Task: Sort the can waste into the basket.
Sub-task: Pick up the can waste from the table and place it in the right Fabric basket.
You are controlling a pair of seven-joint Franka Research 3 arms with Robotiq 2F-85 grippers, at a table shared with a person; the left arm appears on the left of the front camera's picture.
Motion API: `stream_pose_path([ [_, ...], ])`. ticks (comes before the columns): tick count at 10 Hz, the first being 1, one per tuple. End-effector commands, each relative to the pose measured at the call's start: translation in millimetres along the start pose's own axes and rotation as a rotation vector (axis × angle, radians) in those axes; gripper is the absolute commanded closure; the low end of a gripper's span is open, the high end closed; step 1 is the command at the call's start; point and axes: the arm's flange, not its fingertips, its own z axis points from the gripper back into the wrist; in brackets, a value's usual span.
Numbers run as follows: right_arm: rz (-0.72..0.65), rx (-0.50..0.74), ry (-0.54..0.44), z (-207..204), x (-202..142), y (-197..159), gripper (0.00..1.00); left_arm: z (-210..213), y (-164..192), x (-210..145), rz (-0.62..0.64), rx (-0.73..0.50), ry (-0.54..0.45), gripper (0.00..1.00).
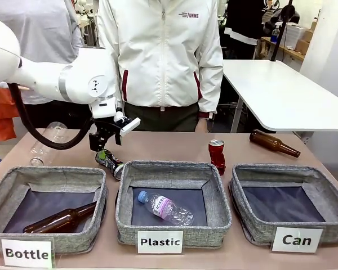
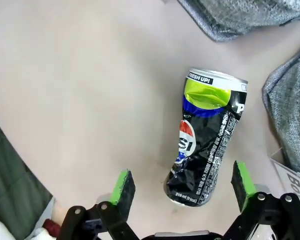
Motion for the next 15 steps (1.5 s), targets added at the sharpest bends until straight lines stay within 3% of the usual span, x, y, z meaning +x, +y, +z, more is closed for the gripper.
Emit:
stream_pose_path([
  [1, 0.022, 0.022, -0.012, -0.9, 1.4, 0.6, 0.0, -10.7, -2.4, -4.6, -0.022, -0.018, 0.021, 0.0],
  [8, 0.022, 0.022, -0.012, -0.9, 1.4, 0.6, 0.0, -36.5, -4.6, -16.1, -0.02, -0.052, 0.003, 0.0],
  [9, 0.022, 0.022, -0.012, -0.9, 1.4, 0.6, 0.0, -35.5, -3.1, -15.6, -0.027, -0.059, -0.003, 0.59],
  [10, 0.022, 0.022, -0.012, -0.9, 1.4, 0.6, 0.0, -34.5, -1.2, -16.0, -0.03, -0.064, -0.008, 0.6],
  [11, 0.022, 0.022, -0.012, -0.9, 1.4, 0.6, 0.0, -34.2, 0.8, -15.4, -0.056, -0.066, -0.028, 1.0],
  [13, 0.022, 0.022, -0.012, -0.9, 1.4, 0.6, 0.0, -35.6, 2.0, -15.4, -0.062, -0.06, -0.038, 1.0],
  [14, 0.022, 0.022, -0.012, -0.9, 1.4, 0.6, 0.0, -36.6, 3.3, -14.7, -0.055, -0.059, -0.043, 0.86],
  [15, 0.022, 0.022, -0.012, -0.9, 1.4, 0.6, 0.0, -36.8, 3.7, -14.1, -0.05, -0.059, -0.044, 0.96],
])
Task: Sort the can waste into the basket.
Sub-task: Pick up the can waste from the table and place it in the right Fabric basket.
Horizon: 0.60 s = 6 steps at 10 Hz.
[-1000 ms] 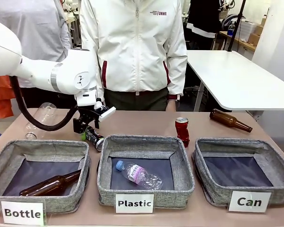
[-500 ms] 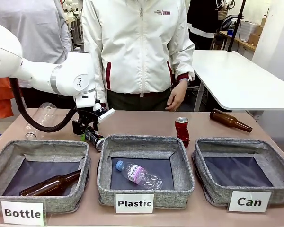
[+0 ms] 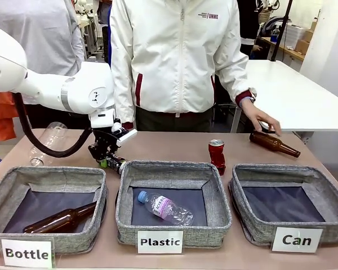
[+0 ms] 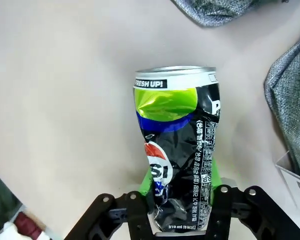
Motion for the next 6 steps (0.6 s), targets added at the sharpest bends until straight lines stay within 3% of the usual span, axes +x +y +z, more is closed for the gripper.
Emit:
stream_pose_path([
  [1, 0.022, 0.022, -0.012, -0.9, 1.4, 0.6, 0.0, 2.8, 3.4, -3.9, -0.002, 0.0, -0.034, 1.0],
  [4, 0.022, 0.022, -0.012, -0.9, 1.4, 0.6, 0.0, 39.2, -21.0, -4.9, 0.071, 0.129, -0.083, 1.0],
  [6, 0.022, 0.022, -0.012, -0.9, 1.4, 0.6, 0.0, 90.9, -70.8, 3.1, 0.271, 0.245, -0.161, 1.0],
])
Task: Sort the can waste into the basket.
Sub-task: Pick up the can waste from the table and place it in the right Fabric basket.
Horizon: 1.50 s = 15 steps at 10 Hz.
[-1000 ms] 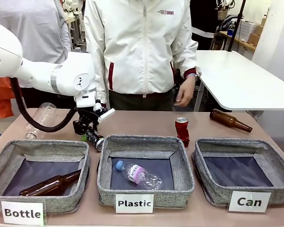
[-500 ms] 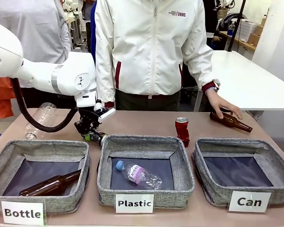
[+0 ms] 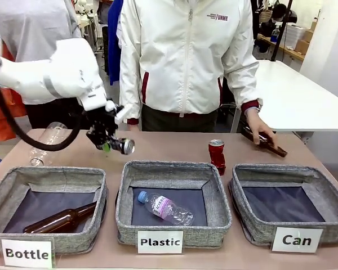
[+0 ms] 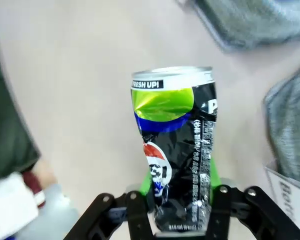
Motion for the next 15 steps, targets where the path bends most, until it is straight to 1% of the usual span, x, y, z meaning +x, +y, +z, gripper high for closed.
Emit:
stream_pose_path([
  [1, 0.022, 0.022, -0.012, -0.9, 1.4, 0.6, 0.0, 50.7, -69.7, 11.0, 0.169, 0.095, -0.072, 1.0],
  [2, 0.022, 0.022, -0.012, -0.9, 1.4, 0.6, 0.0, 76.5, -103.9, 14.3, 0.244, 0.111, -0.081, 1.0],
  [3, 0.022, 0.022, -0.012, -0.9, 1.4, 0.6, 0.0, 101.1, -146.0, 14.5, 0.294, 0.111, -0.11, 1.0],
  [4, 0.022, 0.022, -0.012, -0.9, 1.4, 0.6, 0.0, 116.6, -179.7, 8.6, 0.317, 0.115, -0.133, 1.0],
  [5, 0.022, 0.022, -0.012, -0.9, 1.4, 0.6, 0.0, 131.6, -211.3, -3.2, 0.401, 0.164, -0.129, 1.0],
  [6, 0.022, 0.022, -0.012, -0.9, 1.4, 0.6, 0.0, 144.7, -237.6, -19.8, 0.481, 0.233, -0.151, 1.0],
  [7, 0.022, 0.022, -0.012, -0.9, 1.4, 0.6, 0.0, 158.6, -255.7, -45.8, 0.533, 0.301, -0.17, 1.0],
  [8, 0.022, 0.022, -0.012, -0.9, 1.4, 0.6, 0.0, 162.4, -247.7, -72.4, 0.572, 0.294, -0.279, 1.0],
  [9, 0.022, 0.022, -0.012, -0.9, 1.4, 0.6, 0.0, 152.4, -246.1, -31.6, 0.464, 0.227, -0.179, 1.0],
  [11, 0.022, 0.022, -0.012, -0.9, 1.4, 0.6, 0.0, 152.4, -246.1, -31.6, 0.464, 0.227, -0.179, 1.0],
  [12, 0.022, 0.022, -0.012, -0.9, 1.4, 0.6, 0.0, 159.3, -259.3, -51.1, 0.5, 0.252, -0.214, 0.56],
  [13, 0.022, 0.022, -0.012, -0.9, 1.4, 0.6, 0.0, 156.4, -242.5, -33.4, 0.424, 0.199, -0.315, 0.56],
  [15, 0.022, 0.022, -0.012, -0.9, 1.4, 0.6, 0.0, 177.6, -217.1, -4.2, 0.338, 0.19, -0.342, 0.56],
])
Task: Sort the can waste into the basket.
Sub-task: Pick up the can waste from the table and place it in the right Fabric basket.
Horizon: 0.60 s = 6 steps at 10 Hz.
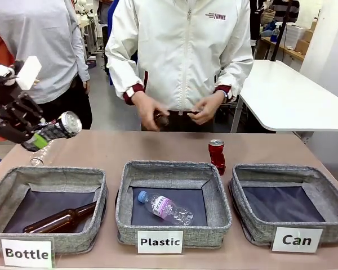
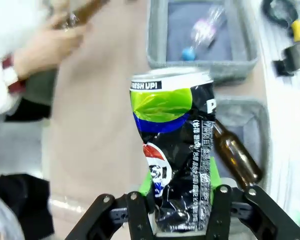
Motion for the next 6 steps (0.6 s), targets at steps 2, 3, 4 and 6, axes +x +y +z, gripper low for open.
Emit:
stream_pose_path([
  [2, 0.022, 0.023, -0.013, -0.6, 1.4, 0.6, 0.0, 55.6, 19.7, 11.3, -0.047, -0.011, 0.016, 0.56],
  [3, 0.022, 0.023, -0.013, -0.6, 1.4, 0.6, 0.0, 121.7, -8.9, -41.5, -0.039, 0.048, 0.068, 0.56],
  [4, 0.022, 0.023, -0.013, -0.6, 1.4, 0.6, 0.0, 159.8, -27.7, -77.2, 0.035, 0.116, 0.101, 0.56],
  [6, 0.022, 0.023, -0.013, -0.6, 1.4, 0.6, 0.0, 235.3, -90.6, -159.4, 0.143, 0.225, 0.018, 0.56],
])
